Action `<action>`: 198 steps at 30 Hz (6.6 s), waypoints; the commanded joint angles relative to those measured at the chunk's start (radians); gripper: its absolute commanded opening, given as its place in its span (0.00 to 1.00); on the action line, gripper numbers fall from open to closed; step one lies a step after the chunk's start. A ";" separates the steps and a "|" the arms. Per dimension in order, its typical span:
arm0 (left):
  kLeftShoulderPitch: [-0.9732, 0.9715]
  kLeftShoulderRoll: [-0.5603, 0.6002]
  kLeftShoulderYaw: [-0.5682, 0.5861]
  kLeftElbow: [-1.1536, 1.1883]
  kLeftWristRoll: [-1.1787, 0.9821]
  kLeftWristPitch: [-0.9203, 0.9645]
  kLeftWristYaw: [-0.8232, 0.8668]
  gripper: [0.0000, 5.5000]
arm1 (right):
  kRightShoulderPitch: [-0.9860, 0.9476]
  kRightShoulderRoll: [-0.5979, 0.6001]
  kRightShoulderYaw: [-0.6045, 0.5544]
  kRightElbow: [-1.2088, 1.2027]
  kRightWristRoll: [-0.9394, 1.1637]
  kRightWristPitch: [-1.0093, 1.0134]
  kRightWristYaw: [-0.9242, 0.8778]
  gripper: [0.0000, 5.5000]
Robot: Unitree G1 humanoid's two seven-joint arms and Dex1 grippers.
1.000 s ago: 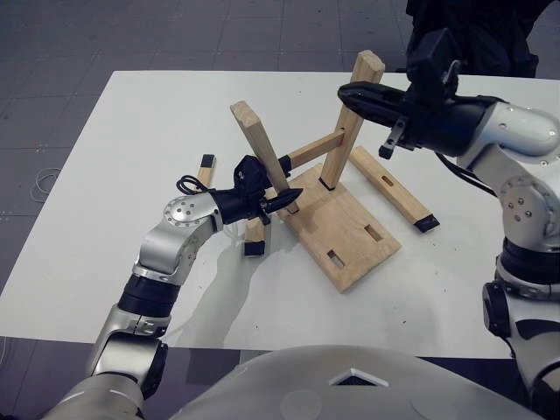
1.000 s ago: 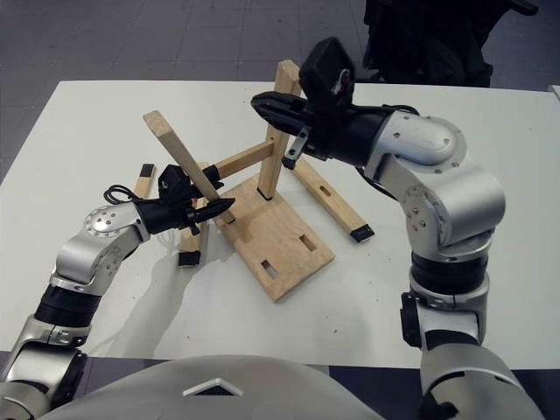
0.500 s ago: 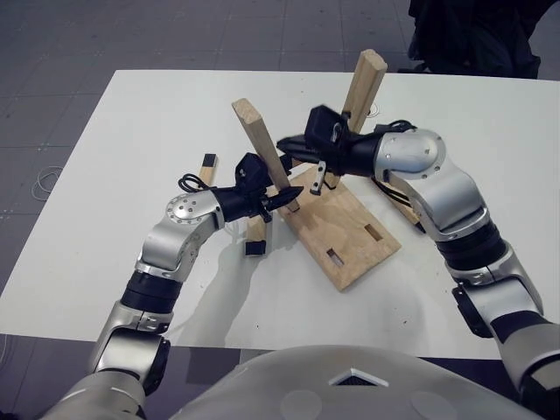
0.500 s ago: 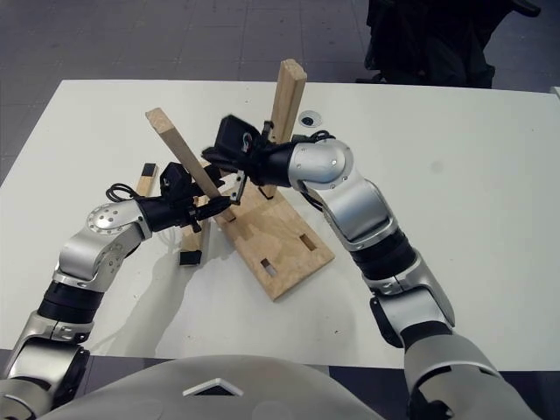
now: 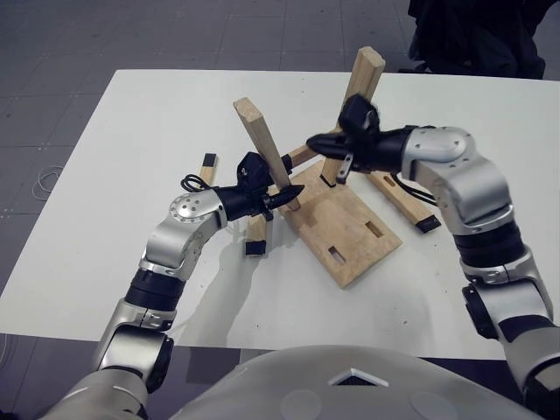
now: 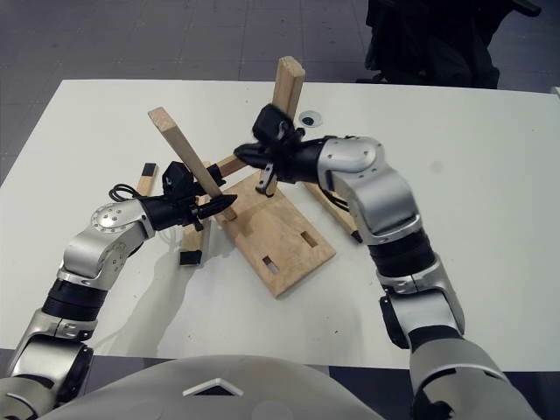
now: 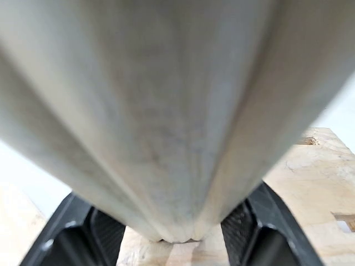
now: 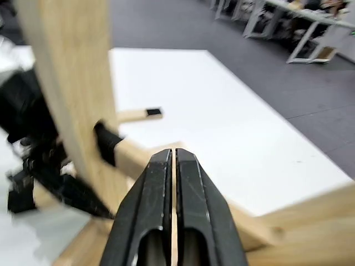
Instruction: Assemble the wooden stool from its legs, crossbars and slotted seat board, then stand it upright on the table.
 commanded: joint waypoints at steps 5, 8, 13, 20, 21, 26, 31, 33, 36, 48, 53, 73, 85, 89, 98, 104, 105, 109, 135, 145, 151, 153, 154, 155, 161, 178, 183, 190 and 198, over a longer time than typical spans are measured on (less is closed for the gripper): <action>0.122 0.049 -0.046 0.127 0.136 0.106 0.072 0.37 | -0.198 -0.010 -0.235 -0.042 0.120 0.051 -0.088 0.02; 0.118 0.049 -0.044 0.128 0.136 0.105 0.069 0.37 | -0.303 -0.032 -0.265 0.162 0.043 -0.099 -0.130 0.02; 0.106 0.062 -0.040 0.117 0.137 0.107 0.063 0.37 | -0.371 -0.110 -0.230 0.555 -0.110 -0.349 -0.108 0.02; 0.104 0.063 -0.039 0.111 0.137 0.109 0.062 0.37 | -0.245 -0.127 -0.071 0.755 -0.233 -0.462 0.070 0.02; 0.102 0.063 -0.040 0.111 0.137 0.110 0.060 0.37 | -0.245 -0.114 -0.064 0.787 -0.242 -0.486 0.071 0.02; 0.090 0.065 -0.047 0.121 0.142 0.104 0.049 0.37 | -0.245 -0.050 -0.066 0.860 -0.247 -0.563 0.071 0.02; 0.091 0.056 -0.064 0.122 0.148 0.096 0.048 0.37 | -0.182 -0.018 -0.047 0.841 -0.252 -0.597 0.101 0.02; 0.094 0.054 -0.066 0.122 0.149 0.092 0.048 0.37 | -0.093 -0.018 -0.005 0.676 -0.226 -0.536 0.166 0.02; 0.096 0.053 -0.068 0.126 0.150 0.086 0.050 0.37 | 0.023 -0.015 0.055 0.314 -0.136 -0.383 0.238 0.02; 0.095 0.057 -0.071 0.134 0.141 0.077 0.053 0.37 | 0.049 -0.116 -0.015 0.265 -0.145 -0.293 0.189 0.02; 0.107 0.060 -0.065 0.127 0.137 0.078 0.059 0.37 | 0.116 -0.247 -0.020 0.216 -0.120 -0.280 0.306 0.02; 0.103 0.058 -0.092 0.117 0.139 0.083 0.044 0.37 | -0.346 0.082 -0.064 1.243 -0.293 -0.777 0.022 0.02; 0.113 0.055 -0.084 0.114 0.139 0.083 0.048 0.37 | -0.037 0.126 0.072 0.339 -0.166 -0.377 0.192 0.02; 0.120 0.058 -0.078 0.106 0.135 0.085 0.050 0.37 | -0.037 0.137 0.096 0.284 -0.178 -0.307 0.179 0.02; 0.113 0.045 -0.076 0.115 0.134 0.083 0.057 0.37 | 0.002 0.263 0.133 0.082 -0.056 -0.087 0.130 0.02; 0.103 0.043 -0.074 0.127 0.134 0.077 0.055 0.37 | 0.028 0.325 0.157 -0.003 -0.008 -0.022 0.096 0.02; 0.101 0.042 -0.074 0.128 0.134 0.077 0.055 0.37 | 0.027 0.326 0.155 0.000 -0.011 -0.024 0.094 0.02; 0.108 0.041 -0.072 0.122 0.134 0.079 0.058 0.37 | 0.008 0.299 0.127 0.052 -0.046 -0.061 0.098 0.02; 0.041 -0.047 -0.010 0.049 0.093 -0.093 0.098 0.37 | -0.027 -0.050 -0.193 0.570 -0.150 -0.316 0.011 0.02; -0.043 -0.081 0.060 0.011 0.040 0.020 0.081 0.37 | 0.009 -0.049 -0.193 0.516 -0.140 -0.280 -0.009 0.02; -0.087 -0.112 0.119 -0.049 0.000 0.087 0.084 0.37 | 0.015 -0.054 -0.193 0.513 -0.137 -0.279 -0.010 0.02; -0.091 -0.111 0.118 -0.060 0.015 0.087 0.076 0.37 | 0.015 -0.053 -0.193 0.512 -0.136 -0.277 -0.011 0.02; -0.089 -0.110 0.113 -0.065 0.026 0.079 0.071 0.37 | 0.014 -0.052 -0.192 0.512 -0.135 -0.276 -0.012 0.02; -0.086 -0.109 0.108 -0.066 0.038 0.066 0.068 0.37 | 0.013 -0.052 -0.192 0.512 -0.133 -0.275 -0.012 0.02; -0.044 -0.098 0.062 -0.048 0.140 -0.038 0.040 0.51 | 0.016 -0.053 -0.189 0.505 -0.129 -0.266 -0.007 0.02; 0.174 0.069 0.156 -0.123 0.188 0.038 0.002 0.61 | 0.094 -0.128 -0.124 0.376 -0.132 -0.184 0.063 0.02; 0.148 0.066 0.136 -0.115 0.253 0.032 0.052 0.61 | 0.161 -0.213 -0.040 0.310 -0.152 -0.181 0.184 0.02; 0.088 0.020 0.074 -0.080 0.336 0.034 0.099 0.61 | 0.199 -0.241 0.035 0.353 -0.204 -0.241 0.249 0.02; 0.046 -0.020 0.019 -0.005 0.409 0.017 0.117 0.61 | 0.214 -0.239 0.088 0.454 -0.261 -0.332 0.282 0.02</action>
